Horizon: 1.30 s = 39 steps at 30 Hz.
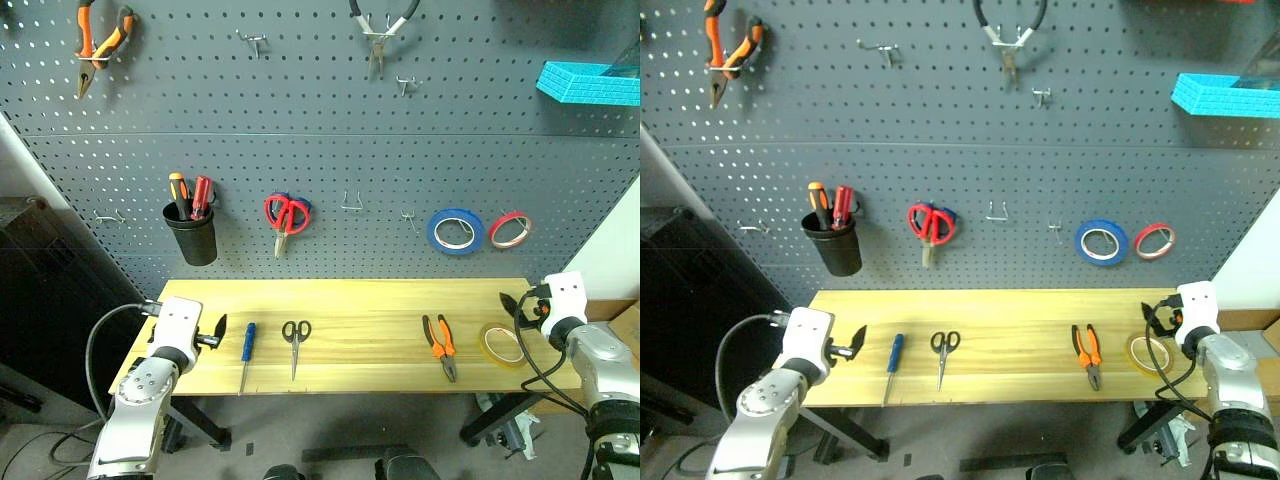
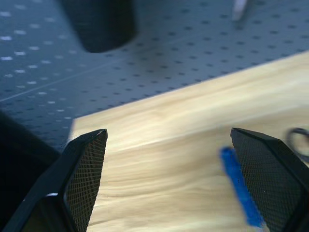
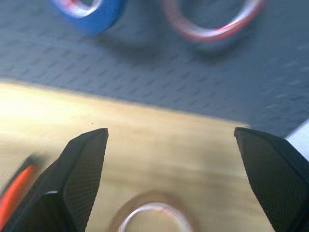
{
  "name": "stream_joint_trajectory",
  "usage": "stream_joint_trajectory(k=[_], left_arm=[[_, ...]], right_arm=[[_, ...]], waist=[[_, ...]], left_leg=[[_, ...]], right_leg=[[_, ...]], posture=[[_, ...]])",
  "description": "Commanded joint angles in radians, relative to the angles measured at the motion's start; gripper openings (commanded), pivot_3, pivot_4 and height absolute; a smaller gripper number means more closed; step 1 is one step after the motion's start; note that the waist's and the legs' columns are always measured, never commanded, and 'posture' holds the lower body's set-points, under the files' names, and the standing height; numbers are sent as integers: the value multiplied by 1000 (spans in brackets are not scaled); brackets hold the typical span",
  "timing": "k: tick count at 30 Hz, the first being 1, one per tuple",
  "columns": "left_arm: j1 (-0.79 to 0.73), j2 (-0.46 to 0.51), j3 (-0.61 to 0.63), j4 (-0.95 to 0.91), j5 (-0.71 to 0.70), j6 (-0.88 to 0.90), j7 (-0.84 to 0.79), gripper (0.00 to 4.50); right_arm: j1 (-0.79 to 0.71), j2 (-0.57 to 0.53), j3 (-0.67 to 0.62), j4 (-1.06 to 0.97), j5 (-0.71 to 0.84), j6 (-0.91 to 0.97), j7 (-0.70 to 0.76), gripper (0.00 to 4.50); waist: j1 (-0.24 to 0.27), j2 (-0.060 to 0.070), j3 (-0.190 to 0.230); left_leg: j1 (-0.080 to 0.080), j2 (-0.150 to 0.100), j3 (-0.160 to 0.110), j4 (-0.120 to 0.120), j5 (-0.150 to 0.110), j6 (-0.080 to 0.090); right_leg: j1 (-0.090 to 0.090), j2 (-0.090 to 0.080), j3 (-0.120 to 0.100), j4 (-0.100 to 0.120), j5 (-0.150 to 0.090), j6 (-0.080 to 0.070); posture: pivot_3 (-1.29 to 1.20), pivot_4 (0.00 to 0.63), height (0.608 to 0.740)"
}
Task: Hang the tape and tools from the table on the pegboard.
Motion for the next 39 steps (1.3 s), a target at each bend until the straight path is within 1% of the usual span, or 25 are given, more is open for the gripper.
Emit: stream_joint_trajectory(k=[1, 3, 4, 5, 6, 8, 10, 12, 13, 14, 15, 16, 19, 24, 29, 32, 35, 39], left_arm=[[-39, -18, -37, -147, -76, 139, -46, 4322], [-65, -11, -84, -212, -103, 202, -87, 4322], [-82, -6, -105, -235, -127, 231, -118, 4322], [-98, -2, -124, -250, -147, 256, -143, 4322], [-113, 15, -148, -266, -146, 268, -165, 4322], [-169, 58, -228, -291, -147, 276, -243, 4322], [-214, 83, -281, -303, -153, 277, -294, 4322], [-278, 101, -338, -296, -158, 271, -354, 4322], [-297, 109, -355, -292, -161, 267, -374, 4322], [-325, 106, -374, -282, -165, 260, -395, 4322], [-349, 100, -387, -270, -170, 256, -410, 4322], [-371, 94, -402, -258, -170, 246, -424, 4322], [-407, 90, -432, -229, -157, 212, -455, 4322], [-417, 93, -461, -207, -135, 170, -475, 4322], [-412, 95, -468, -204, -123, 149, -479, 4322], [-409, 95, -470, -201, -116, 141, -481, 4347], [-406, 94, -469, -199, -118, 138, -484, 4347], [-398, 91, -459, -201, -137, 155, -492, 4347]], right_arm=[[27, -21, 23, -138, 5, 157, 8, 4500], [42, -26, 45, -187, 5, 248, 17, 4500], [43, -30, 61, -200, 1, 284, 26, 4500], [42, -35, 76, -209, -3, 317, 35, 4500], [40, -39, 89, -224, -5, 353, 41, 4500], [17, -48, 119, -211, -15, 401, 54, 4500], [-7, -52, 143, -183, -27, 424, 62, 4500], [-52, -45, 162, -125, -40, 429, 65, 4500], [-68, -42, 168, -103, -43, 431, 65, 4500], [-98, -38, 175, -54, -50, 423, 65, 4500], [-132, -32, 178, 6, -57, 407, 61, 4500], [-170, -29, 186, 79, -71, 374, 58, 4500], [-277, -20, 208, 277, -104, 324, 55, 4500], [-442, -3, 185, 568, -117, 308, 22, 4500], [-521, 13, 175, 712, -113, 314, 27, 4500], [-530, 26, 188, 747, -129, 294, 25, 3883], [-511, 49, 229, 760, -177, 248, -5, 2837], [-488, 84, 250, 765, -216, 204, -55, 1495]], waist=[[0, 1, 5], [0, -1, 31], [0, -2, 44], [0, -2, 57], [0, -3, 68], [0, -6, 98], [-1, -4, 116], [-2, -4, 124], [-2, -4, 131], [-1, -4, 135], [-1, -6, 139], [0, -6, 143], [3, -6, 150], [2, -6, 158], [3, -7, 159], [3, -8, 159], [0, -10, 157], [-3, -22, 150]], left_leg=[[0, 0, 0, 0, 0, 0], [1, 0, 0, 1, -1, -1], [0, 0, 0, 2, -3, -6], [-1, 0, 0, 2, -4, -6], [-1, 0, 0, 3, -4, -6], [-2, 0, 0, 3, -3, -5], [-3, 0, 0, 3, 0, 0], [-9, 0, 2, 3, 0, 1], [-10, 0, 2, 3, 0, 2], [-14, 0, 3, 2, 0, 2], [-19, 0, 3, 2, 0, 2], [-19, -1, 4, 2, -1, 2], [-18, -1, 3, 1, -4, 8], [-18, -1, 5, 1, -7, 12], [-17, -1, 7, 1, -6, 12], [-16, -1, 7, 2, -6, 12], [-16, -1, 8, 2, -6, 12], [-13, 0, 10, 2, -6, 12]], right_leg=[[0, 0, 0, 0, 0, 0], [0, 0, 0, 0, 0, 0], [-1, 0, 0, 0, 0, 0], [-2, 0, 0, 0, 0, 0], [-1, -1, 0, 0, 0, 0], [-2, -1, 1, 0, 0, 0], [-2, 0, 1, 0, 0, 0], [-7, 0, 2, 0, 0, 0], [-7, 0, 3, 1, 0, 0], [-12, 0, 3, 1, 0, 1], [-18, 1, 5, 3, 1, 3], [-20, 1, 6, 8, 0, 9], [-20, 1, 5, 11, -6, 8], [-20, 1, 6, 10, -7, 7], [-20, 1, 8, 10, -7, 8], [-19, 1, 8, 10, -7, 9], [-19, 1, 10, 11, -6, 9], [-18, 1, 12, 11, -6, 10]], posture=[[-89, 82, 740], [-101, 123, 740], [-107, 140, 740], [-112, 155, 740], [-123, 183, 740], [-130, 212, 740], [-130, 217, 740], [-120, 237, 740], [-120, 237, 740], [-116, 238, 740], [-115, 241, 740], [-112, 241, 740], [-108, 240, 740], [-102, 232, 740], [-94, 215, 740], [-90, 208, 740], [-92, 192, 740], [-93, 183, 740]])
